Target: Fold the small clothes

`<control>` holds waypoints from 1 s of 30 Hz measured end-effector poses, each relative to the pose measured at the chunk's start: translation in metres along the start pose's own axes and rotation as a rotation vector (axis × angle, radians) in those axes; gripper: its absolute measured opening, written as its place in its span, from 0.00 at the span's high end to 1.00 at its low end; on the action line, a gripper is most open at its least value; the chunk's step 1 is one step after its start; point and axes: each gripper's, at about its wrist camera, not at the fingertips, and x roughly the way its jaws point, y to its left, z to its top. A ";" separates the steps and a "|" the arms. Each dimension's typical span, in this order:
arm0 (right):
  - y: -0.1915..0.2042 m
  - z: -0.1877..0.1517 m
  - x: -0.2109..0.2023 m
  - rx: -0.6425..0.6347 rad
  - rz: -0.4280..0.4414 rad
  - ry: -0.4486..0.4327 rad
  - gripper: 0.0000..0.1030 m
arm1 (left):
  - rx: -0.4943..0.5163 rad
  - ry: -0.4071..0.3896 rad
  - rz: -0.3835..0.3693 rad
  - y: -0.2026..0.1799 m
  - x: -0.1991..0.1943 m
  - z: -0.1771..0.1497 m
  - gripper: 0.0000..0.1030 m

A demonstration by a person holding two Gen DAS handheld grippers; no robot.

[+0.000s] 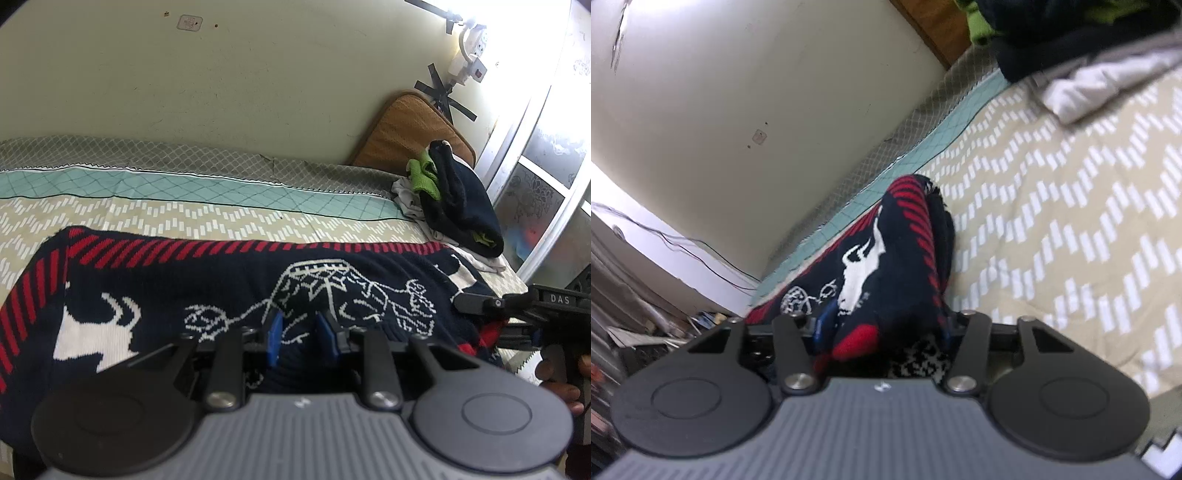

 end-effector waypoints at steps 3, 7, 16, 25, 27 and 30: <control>-0.001 0.000 0.000 0.055 0.028 0.000 0.55 | 0.002 0.000 0.001 0.000 0.000 0.000 0.77; 0.019 0.005 -0.011 -0.014 0.051 -0.050 0.62 | 0.000 0.001 0.002 0.000 0.000 0.000 0.77; 0.128 0.011 0.028 -0.269 0.146 0.058 0.62 | -0.048 0.015 -0.046 0.009 -0.010 0.004 0.74; 0.191 -0.034 0.150 -0.421 0.158 0.355 0.81 | -0.333 -0.201 0.088 0.112 -0.128 -0.011 0.67; 0.207 -0.046 0.165 -0.501 0.153 0.369 0.82 | -0.360 -0.241 0.113 0.124 -0.147 -0.016 0.67; 0.213 -0.053 0.180 -0.574 0.146 0.385 0.82 | -0.369 -0.267 0.107 0.128 -0.157 -0.013 0.63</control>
